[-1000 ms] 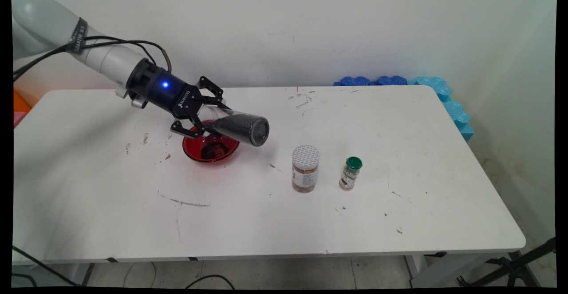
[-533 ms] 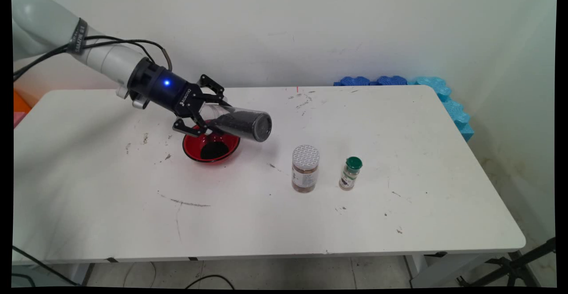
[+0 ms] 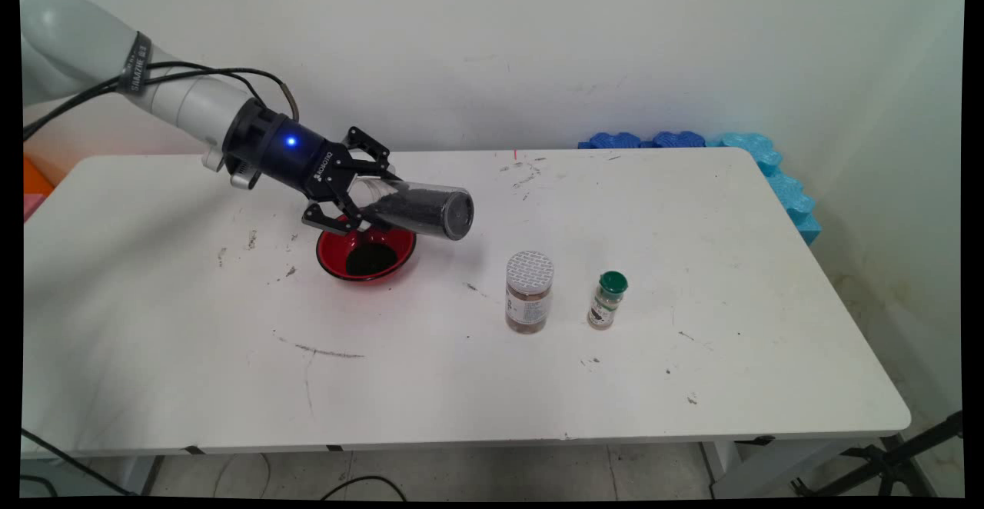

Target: Pour the black seasoning powder in the red bowl

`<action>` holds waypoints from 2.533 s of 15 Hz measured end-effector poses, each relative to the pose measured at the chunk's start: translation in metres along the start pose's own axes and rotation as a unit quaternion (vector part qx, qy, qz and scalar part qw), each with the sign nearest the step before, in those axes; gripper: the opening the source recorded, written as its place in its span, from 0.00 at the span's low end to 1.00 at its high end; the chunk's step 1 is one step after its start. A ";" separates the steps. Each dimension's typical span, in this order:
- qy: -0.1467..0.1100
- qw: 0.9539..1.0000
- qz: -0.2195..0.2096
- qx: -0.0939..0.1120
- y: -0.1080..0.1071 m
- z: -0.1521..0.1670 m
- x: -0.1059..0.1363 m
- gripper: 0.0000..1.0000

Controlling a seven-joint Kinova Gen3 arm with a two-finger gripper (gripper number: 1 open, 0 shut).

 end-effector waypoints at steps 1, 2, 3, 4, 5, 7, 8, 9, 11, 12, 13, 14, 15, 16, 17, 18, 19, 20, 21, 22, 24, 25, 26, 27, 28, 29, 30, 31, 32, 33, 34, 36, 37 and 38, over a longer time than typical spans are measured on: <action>0.000 1.000 0.001 -0.001 0.000 0.000 0.000 0.00; 0.000 1.000 0.002 -0.001 0.000 0.000 0.000 0.00; 0.000 1.000 0.007 0.000 0.000 0.001 0.000 0.00; -0.001 1.000 0.012 0.001 0.000 0.001 0.000 0.00; -0.001 1.000 0.019 0.002 0.000 0.001 0.000 0.00; -0.001 0.999 0.033 0.003 0.000 0.000 0.001 0.00; -0.001 0.999 0.039 0.004 0.000 0.000 0.001 0.00; -0.001 0.999 0.046 0.005 0.000 0.000 0.001 0.00; 0.000 0.998 0.063 0.007 0.000 0.000 0.001 0.00; 0.001 0.997 0.074 0.009 0.000 -0.001 0.002 0.00; 0.001 0.996 0.086 0.011 0.000 -0.001 0.002 0.00; 0.000 0.995 0.098 0.013 0.000 -0.002 0.001 0.00; 0.001 0.993 0.113 0.016 0.000 -0.002 0.001 0.00; 0.001 0.992 0.127 0.019 0.000 -0.003 0.001 0.00; 0.001 0.989 0.145 0.022 0.000 -0.004 0.001 0.00; 0.001 0.988 0.155 0.024 0.000 -0.004 0.001 0.00; 0.002 0.985 0.171 0.027 0.000 -0.005 0.000 0.00; 0.003 0.981 0.190 0.029 0.001 -0.006 0.000 0.00; 0.004 0.979 0.203 0.031 0.001 -0.007 0.000 0.00; 0.005 0.976 0.215 0.032 0.002 -0.007 0.000 0.00; 0.010 0.968 0.249 0.035 0.003 -0.010 -0.001 0.00; 0.012 0.963 0.268 0.036 0.005 -0.011 -0.002 0.00; 0.013 0.958 0.283 0.037 0.006 -0.012 -0.003 0.00; 0.015 0.953 0.301 0.038 0.007 -0.013 -0.005 0.00; 0.015 0.946 0.320 0.039 0.008 -0.014 -0.007 0.00; 0.017 0.940 0.339 0.038 0.009 -0.015 -0.010 0.00; 0.018 0.934 0.354 0.038 0.010 -0.015 -0.012 0.00; 0.018 0.928 0.369 0.038 0.010 -0.017 -0.016 0.00; 0.019 0.923 0.381 0.038 0.011 -0.017 -0.018 0.00; 0.019 0.919 0.393 0.038 0.011 -0.018 -0.021 0.00; 0.020 0.912 0.408 0.038 0.012 -0.020 -0.024 0.00; 0.022 0.898 0.437 0.040 0.012 -0.023 -0.030 0.00; 0.023 0.889 0.455 0.041 0.013 -0.024 -0.033 0.00; 0.023 0.876 0.480 0.042 0.013 -0.026 -0.037 0.00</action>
